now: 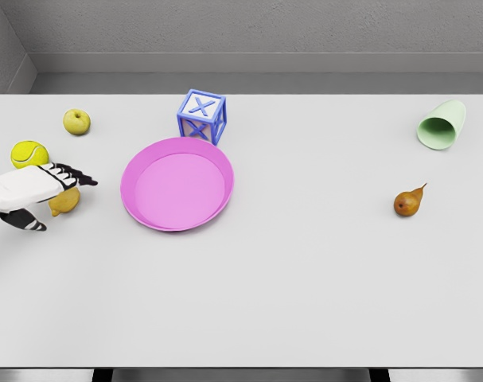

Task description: Put the lemon on the plate with left arm

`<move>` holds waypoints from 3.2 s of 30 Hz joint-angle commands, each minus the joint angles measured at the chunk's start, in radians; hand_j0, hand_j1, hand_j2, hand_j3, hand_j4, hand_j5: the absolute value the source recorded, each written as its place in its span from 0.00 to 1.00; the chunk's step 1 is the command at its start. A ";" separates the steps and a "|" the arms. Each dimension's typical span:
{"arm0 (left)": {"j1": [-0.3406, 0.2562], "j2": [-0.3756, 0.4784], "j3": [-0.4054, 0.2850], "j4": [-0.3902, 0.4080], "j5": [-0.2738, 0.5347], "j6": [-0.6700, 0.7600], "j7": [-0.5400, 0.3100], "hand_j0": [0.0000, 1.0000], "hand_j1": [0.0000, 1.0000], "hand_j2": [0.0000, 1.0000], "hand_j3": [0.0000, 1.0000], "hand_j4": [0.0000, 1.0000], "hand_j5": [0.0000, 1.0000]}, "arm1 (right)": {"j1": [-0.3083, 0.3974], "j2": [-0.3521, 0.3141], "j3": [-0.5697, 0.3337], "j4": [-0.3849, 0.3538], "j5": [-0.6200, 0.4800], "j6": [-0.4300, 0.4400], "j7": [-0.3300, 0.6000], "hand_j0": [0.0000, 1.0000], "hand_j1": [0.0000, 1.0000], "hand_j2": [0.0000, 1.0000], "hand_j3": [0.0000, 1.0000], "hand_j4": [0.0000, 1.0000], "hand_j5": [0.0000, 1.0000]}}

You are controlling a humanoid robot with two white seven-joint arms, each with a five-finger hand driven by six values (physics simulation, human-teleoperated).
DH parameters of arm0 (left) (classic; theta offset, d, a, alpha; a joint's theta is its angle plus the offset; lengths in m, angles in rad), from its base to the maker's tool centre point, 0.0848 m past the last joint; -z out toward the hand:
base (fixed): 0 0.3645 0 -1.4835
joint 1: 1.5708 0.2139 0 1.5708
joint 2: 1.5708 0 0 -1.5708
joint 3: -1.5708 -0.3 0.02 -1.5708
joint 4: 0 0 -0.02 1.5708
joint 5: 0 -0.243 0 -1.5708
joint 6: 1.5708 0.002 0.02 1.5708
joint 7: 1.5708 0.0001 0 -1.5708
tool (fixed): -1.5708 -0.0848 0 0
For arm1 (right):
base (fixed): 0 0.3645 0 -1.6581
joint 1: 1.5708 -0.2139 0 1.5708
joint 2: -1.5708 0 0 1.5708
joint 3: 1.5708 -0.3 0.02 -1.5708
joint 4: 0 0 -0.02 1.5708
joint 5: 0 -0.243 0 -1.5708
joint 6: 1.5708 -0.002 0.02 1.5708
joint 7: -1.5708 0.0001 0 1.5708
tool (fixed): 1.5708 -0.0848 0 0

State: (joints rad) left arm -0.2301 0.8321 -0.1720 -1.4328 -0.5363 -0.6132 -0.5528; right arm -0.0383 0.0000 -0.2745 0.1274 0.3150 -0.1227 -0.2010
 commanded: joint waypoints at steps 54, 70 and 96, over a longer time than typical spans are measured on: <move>-0.051 -0.036 -0.003 0.000 -0.018 0.002 -0.001 0.58 0.58 0.58 0.58 0.58 0.58 | 0.000 0.000 0.000 0.000 -0.001 0.000 0.000 1.00 1.00 1.00 1.00 1.00 1.00; -0.097 -0.171 -0.015 -0.043 0.002 0.002 -0.002 0.54 0.54 0.54 0.54 0.54 0.54 | 0.000 0.000 0.000 0.000 -0.001 0.000 0.000 1.00 1.00 1.00 1.00 1.00 1.00; -0.137 -0.263 0.061 -0.084 0.002 0.002 -0.050 1.00 1.00 1.00 1.00 1.00 1.00 | 0.000 0.000 0.000 0.000 -0.001 0.000 0.000 1.00 1.00 1.00 1.00 1.00 1.00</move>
State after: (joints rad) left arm -0.3605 0.5508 -0.1453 -1.5167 -0.5434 -0.6141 -0.6038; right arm -0.0383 0.0000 -0.2746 0.1273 0.3150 -0.1227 -0.2010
